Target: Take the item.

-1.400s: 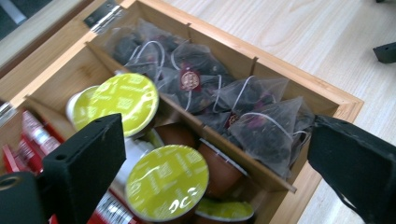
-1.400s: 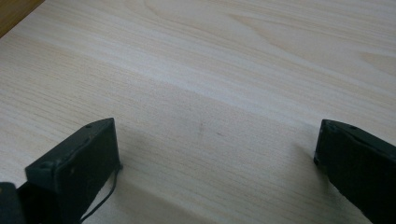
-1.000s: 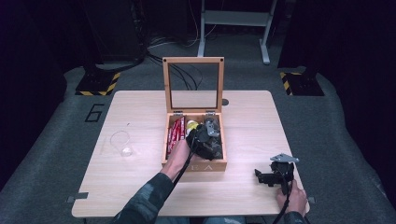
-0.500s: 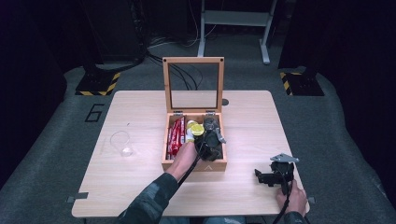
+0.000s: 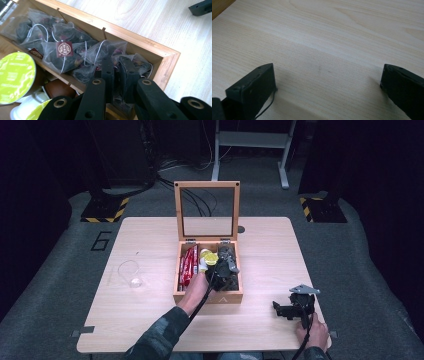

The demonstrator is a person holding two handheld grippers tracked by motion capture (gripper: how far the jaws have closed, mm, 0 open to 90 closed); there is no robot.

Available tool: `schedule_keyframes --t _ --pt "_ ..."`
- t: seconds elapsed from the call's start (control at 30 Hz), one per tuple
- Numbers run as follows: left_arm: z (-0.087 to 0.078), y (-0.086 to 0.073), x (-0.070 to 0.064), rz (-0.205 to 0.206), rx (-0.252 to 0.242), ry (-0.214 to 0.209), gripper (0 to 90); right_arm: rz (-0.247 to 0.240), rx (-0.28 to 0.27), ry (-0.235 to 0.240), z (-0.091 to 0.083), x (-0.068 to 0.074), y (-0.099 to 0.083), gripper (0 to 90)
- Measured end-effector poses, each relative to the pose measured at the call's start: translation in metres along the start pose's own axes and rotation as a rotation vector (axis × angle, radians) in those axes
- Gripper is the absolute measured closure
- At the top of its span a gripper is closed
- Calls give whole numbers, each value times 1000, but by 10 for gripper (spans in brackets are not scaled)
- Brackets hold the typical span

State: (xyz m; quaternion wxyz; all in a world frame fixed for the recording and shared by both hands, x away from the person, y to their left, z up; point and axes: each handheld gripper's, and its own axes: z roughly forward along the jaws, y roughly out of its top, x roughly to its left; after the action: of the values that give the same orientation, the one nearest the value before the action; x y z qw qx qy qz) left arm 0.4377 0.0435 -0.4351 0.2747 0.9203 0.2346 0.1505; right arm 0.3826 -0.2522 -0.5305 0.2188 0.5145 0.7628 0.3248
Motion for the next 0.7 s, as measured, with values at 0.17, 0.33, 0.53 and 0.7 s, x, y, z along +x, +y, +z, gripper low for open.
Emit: schedule_keyframes --t 0.17,0.33,0.53,0.7 --pt "-9 -3 4 -24 -34 5 825 0 -1 0 0 0 0 0" --pt "-15 -3 4 -28 -46 26 825 0 0 0 0 0 0 0" --pt "-25 3 4 -16 -59 43 826 0 -1 0 0 0 0 0" --pt "-35 6 6 -11 -92 60 825 0 1 1 0 0 0 0"
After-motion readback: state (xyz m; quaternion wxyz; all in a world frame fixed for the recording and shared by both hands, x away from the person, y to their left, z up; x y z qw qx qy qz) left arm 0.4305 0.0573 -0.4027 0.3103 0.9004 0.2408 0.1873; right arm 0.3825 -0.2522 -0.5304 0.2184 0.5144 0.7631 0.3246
